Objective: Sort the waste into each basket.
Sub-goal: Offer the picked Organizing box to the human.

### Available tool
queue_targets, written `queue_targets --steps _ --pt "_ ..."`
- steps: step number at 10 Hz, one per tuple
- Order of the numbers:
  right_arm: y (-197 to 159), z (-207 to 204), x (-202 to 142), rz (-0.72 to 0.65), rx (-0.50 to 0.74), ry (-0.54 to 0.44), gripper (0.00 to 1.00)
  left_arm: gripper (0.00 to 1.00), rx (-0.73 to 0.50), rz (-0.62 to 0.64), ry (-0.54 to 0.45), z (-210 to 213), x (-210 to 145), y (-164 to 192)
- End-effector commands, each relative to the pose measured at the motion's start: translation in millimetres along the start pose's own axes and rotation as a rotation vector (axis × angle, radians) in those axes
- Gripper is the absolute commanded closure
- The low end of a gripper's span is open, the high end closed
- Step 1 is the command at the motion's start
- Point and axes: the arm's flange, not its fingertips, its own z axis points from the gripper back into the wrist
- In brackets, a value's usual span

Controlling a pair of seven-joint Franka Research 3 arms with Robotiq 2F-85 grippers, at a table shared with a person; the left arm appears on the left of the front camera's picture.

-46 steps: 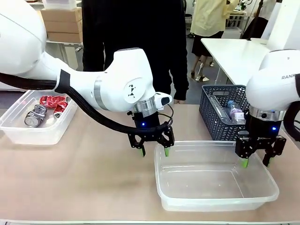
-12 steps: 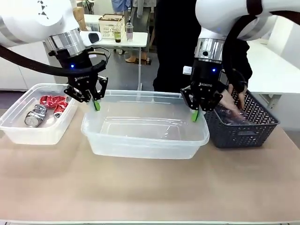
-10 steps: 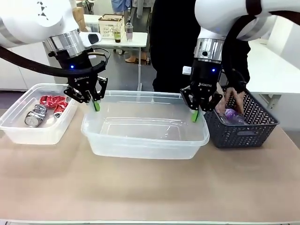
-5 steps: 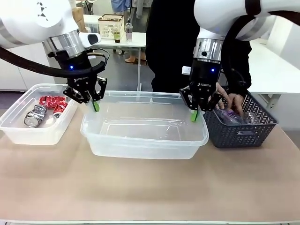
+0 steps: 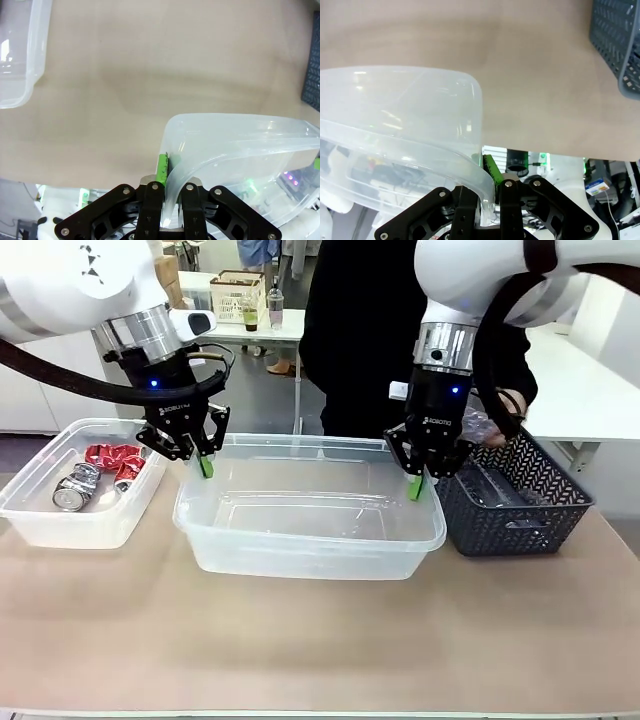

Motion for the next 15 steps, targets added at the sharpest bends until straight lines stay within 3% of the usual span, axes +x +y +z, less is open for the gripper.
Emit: queue_targets --steps 1,15 --pt "-2.8 0.7 -5.7 -0.001 -0.007 0.016 1.0 1.0 -0.008 0.039 -0.021 2.8 1.9 3.2" --pt "-2.8 0.7 -5.7 -0.001 -0.007 0.016 1.0 1.0 -0.008 0.039 -0.021 2.8 1.9 3.2"
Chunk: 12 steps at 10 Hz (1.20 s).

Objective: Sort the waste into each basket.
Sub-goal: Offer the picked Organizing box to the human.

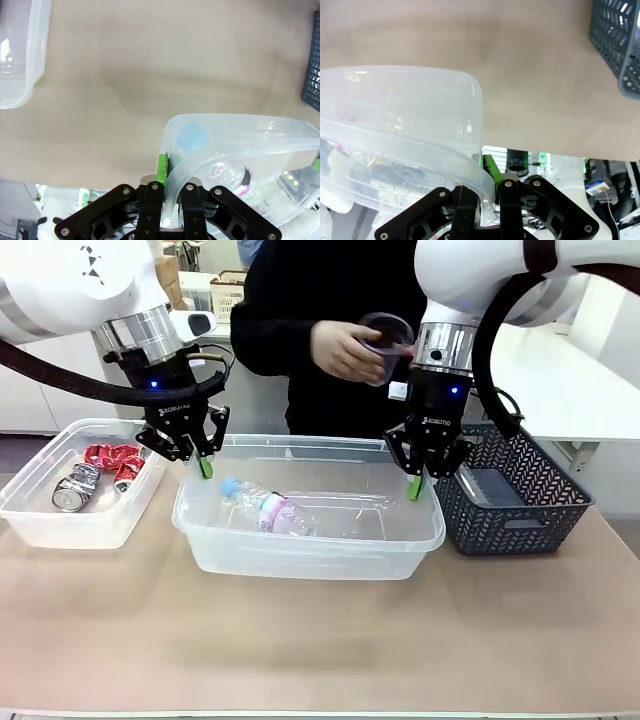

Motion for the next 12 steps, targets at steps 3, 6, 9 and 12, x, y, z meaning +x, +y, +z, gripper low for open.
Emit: queue_targets --steps 3,6,9,12 --pt "-2.9 0.7 -5.6 -0.001 -0.007 0.015 1.0 1.0 -0.008 0.039 -0.023 3.5 1.5 3.1" --pt "-2.9 0.7 -5.6 -0.001 -0.007 0.015 1.0 1.0 -0.008 0.039 -0.023 3.5 1.5 3.1" --pt "-2.9 0.7 -5.6 -0.001 -0.007 0.015 1.0 1.0 -0.008 0.039 -0.023 3.5 1.5 3.1" --pt "-2.9 0.7 -5.6 -0.001 -0.007 0.015 1.0 1.0 -0.008 0.039 -0.023 3.5 1.5 3.1"
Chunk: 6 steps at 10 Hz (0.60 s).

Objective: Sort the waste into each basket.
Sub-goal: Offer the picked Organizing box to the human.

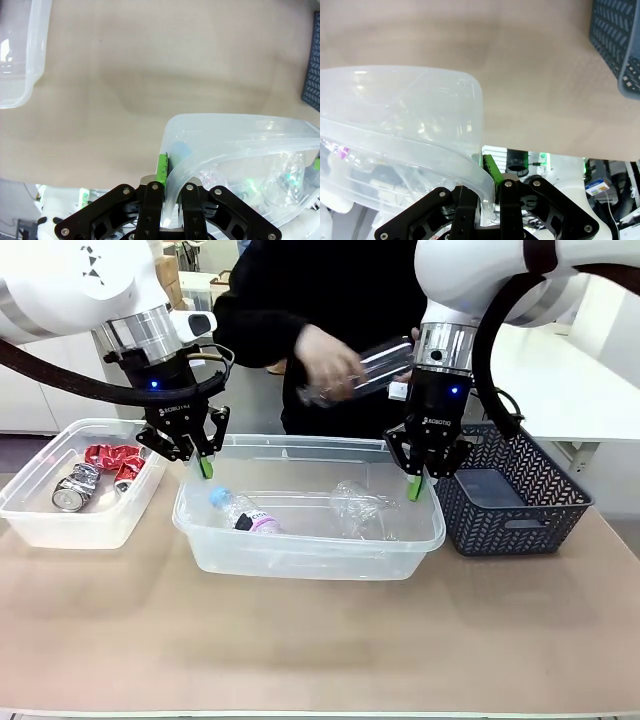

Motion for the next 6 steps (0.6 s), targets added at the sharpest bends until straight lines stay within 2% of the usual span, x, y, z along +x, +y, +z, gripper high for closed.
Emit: queue_targets --steps 1,6 --pt "-2.9 0.8 -5.6 -0.001 -0.007 0.015 1.0 1.0 -0.008 0.039 -0.023 3.6 1.5 3.1" --pt "-2.9 0.8 -5.6 -0.001 -0.007 0.015 1.0 1.0 -0.008 0.039 -0.023 3.6 1.5 3.1"
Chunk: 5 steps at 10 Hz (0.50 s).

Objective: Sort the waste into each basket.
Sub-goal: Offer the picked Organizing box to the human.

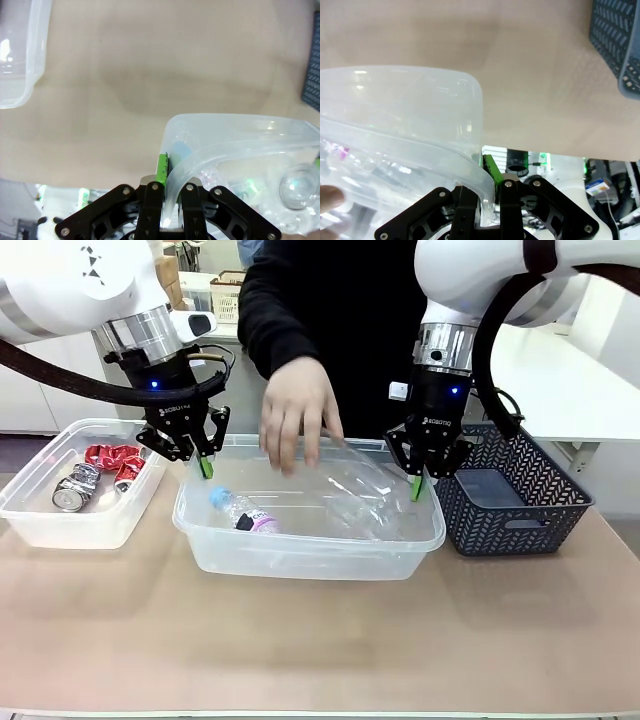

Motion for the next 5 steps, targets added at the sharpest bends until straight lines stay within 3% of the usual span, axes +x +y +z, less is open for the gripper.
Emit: queue_targets --steps 1,5 --pt "-2.9 0.8 -5.6 -0.001 -0.007 0.015 1.0 1.0 -0.008 0.039 -0.023 3.6 1.5 3.1" --pt "-2.9 0.8 -5.6 -0.001 -0.007 0.015 1.0 1.0 -0.008 0.039 -0.023 3.6 1.5 3.1"
